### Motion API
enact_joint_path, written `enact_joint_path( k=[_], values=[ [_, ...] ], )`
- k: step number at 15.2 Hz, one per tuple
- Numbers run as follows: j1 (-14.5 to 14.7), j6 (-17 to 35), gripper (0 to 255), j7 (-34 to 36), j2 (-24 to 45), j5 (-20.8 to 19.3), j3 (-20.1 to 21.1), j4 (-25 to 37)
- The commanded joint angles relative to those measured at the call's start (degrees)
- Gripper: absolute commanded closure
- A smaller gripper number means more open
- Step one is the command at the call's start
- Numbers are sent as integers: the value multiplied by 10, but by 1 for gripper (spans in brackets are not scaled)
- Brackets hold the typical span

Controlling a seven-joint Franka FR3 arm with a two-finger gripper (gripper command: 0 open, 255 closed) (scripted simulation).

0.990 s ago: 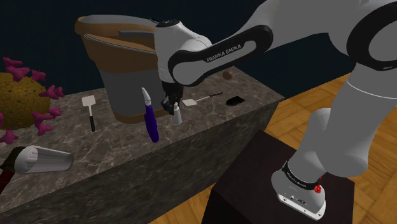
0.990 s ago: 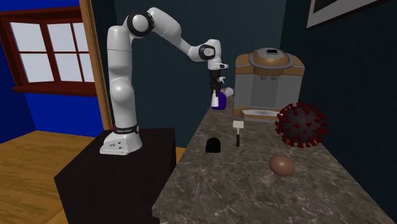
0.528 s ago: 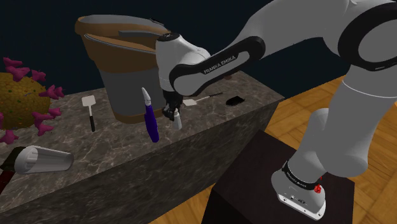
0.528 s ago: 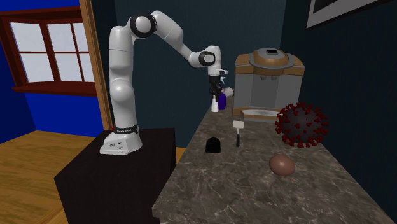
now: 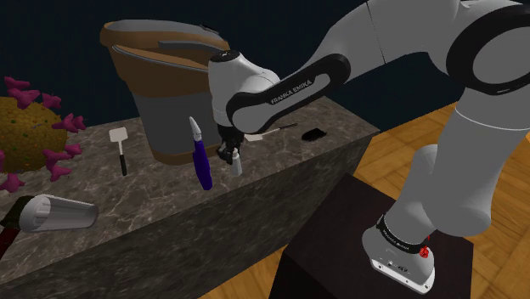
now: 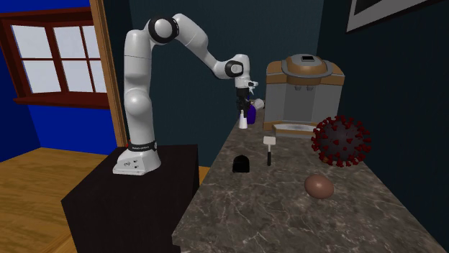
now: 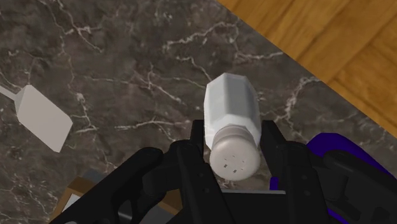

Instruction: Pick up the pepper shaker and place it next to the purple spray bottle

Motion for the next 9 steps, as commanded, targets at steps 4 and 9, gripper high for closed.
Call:
enact_joint_path(
  k=[4, 9],
  values=[
    [0, 0, 0, 0, 0, 0, 0, 0],
    [2, -35, 0, -2, -19, 3, 2, 17]
  ],
)
